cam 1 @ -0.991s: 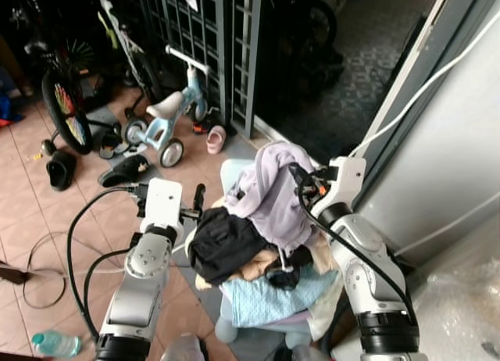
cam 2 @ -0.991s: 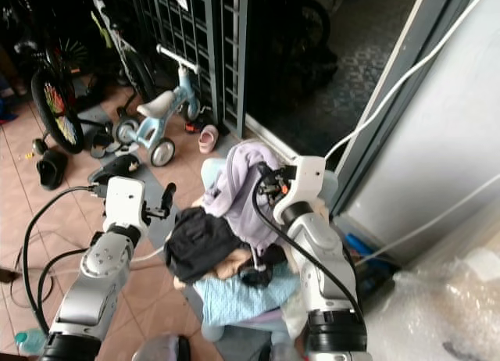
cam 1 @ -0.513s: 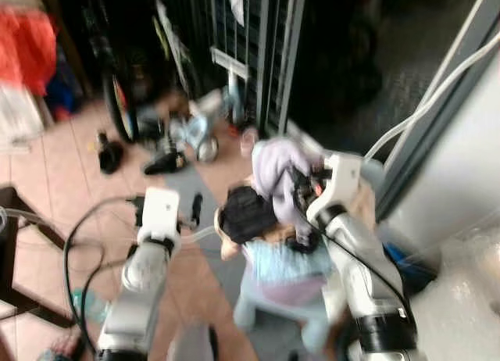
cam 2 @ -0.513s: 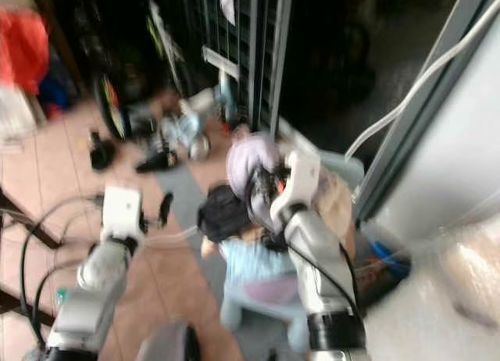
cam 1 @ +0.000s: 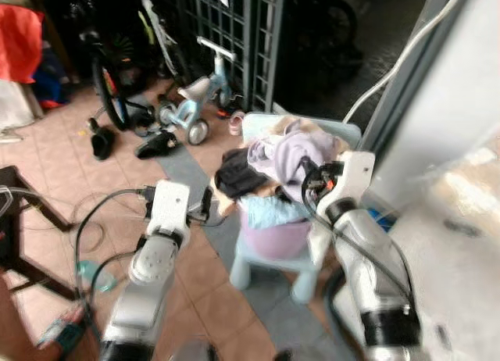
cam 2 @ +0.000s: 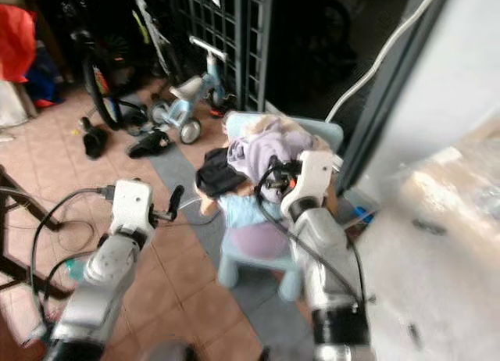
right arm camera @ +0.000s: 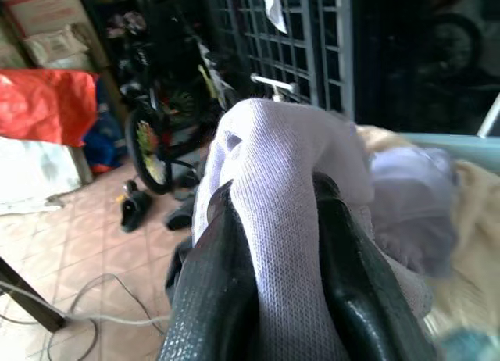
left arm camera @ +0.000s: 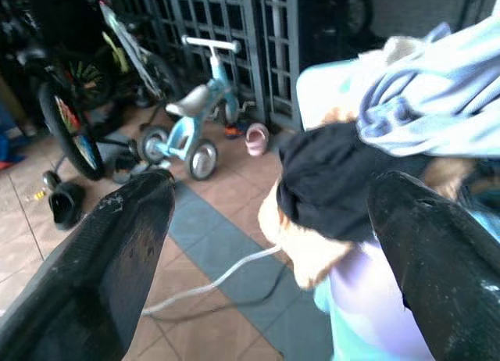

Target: Clothes washing

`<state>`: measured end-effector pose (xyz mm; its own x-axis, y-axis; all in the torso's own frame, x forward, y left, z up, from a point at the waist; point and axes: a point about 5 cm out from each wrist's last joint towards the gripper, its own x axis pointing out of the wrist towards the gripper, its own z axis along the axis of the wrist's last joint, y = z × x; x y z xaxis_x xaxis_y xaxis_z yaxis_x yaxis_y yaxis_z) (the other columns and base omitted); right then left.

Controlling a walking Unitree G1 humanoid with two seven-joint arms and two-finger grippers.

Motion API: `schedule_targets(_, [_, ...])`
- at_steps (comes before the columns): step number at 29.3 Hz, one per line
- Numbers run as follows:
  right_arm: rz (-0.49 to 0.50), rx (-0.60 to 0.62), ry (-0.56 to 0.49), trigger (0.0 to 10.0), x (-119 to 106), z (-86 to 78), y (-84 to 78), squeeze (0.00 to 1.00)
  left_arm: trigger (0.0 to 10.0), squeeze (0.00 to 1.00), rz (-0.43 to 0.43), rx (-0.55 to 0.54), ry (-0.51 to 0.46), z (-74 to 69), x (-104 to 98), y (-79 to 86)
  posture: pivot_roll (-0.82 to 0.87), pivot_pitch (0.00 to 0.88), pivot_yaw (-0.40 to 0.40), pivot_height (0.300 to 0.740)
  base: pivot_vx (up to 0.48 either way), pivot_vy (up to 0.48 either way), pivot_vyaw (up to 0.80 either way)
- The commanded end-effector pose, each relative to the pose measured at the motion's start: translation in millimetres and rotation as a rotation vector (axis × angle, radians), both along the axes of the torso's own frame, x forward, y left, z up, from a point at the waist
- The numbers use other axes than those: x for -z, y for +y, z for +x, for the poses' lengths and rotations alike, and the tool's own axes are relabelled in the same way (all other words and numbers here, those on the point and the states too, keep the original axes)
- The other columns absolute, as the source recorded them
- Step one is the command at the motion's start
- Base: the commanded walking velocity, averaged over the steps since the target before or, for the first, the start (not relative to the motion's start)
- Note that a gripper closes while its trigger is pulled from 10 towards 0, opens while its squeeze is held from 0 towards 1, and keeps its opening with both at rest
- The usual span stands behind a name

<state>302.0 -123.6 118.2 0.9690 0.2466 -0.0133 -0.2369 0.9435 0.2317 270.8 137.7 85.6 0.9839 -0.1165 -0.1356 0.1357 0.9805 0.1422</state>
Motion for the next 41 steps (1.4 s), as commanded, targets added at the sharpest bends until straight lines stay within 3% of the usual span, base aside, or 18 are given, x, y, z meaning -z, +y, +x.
schedule_targets(1, [-0.001,0.009,-0.044,10.0,-9.8,5.5,2.2,0.00,10.0,0.00,0.012,-0.007,-0.010,3.2,-2.6,3.1,0.01,0.000,0.001,0.740,-0.255,0.000,-0.78])
schedule_targets(11, [-0.015,0.047,-0.051,10.0,-11.4,8.8,-4.9,0.00,10.0,0.00,-0.006,-0.002,-0.022,4.6,-4.1,1.4,0.00,0.000,0.002,0.740,-0.125,0.000,-0.80])
schedule_targets(14, [-0.031,0.051,-0.067,10.0,-13.1,8.8,-5.1,0.00,10.0,0.00,-0.060,0.052,-0.050,2.8,-9.0,-2.2,0.00,0.000,0.001,0.740,0.000,0.000,0.00])
schedule_targets(22, [-0.090,0.050,-0.108,10.0,-17.3,10.5,-9.0,0.00,10.0,0.00,-0.064,0.043,-0.051,1.3,-8.8,1.2,0.00,0.000,0.000,0.740,0.000,0.000,0.00])
schedule_targets(30, [-0.168,-0.008,-0.171,10.0,-25.5,10.5,-0.1,0.00,10.0,0.00,-0.064,0.041,-0.058,1.5,-10.1,3.8,0.00,0.000,-0.001,0.740,0.398,0.000,-0.05])
schedule_targets(41, [-0.245,0.030,-0.312,10.0,-62.2,30.2,-13.4,0.00,10.0,0.00,-0.068,0.038,-0.060,2.8,-9.8,2.9,-0.01,0.000,-0.001,0.740,0.420,0.000,-0.80])
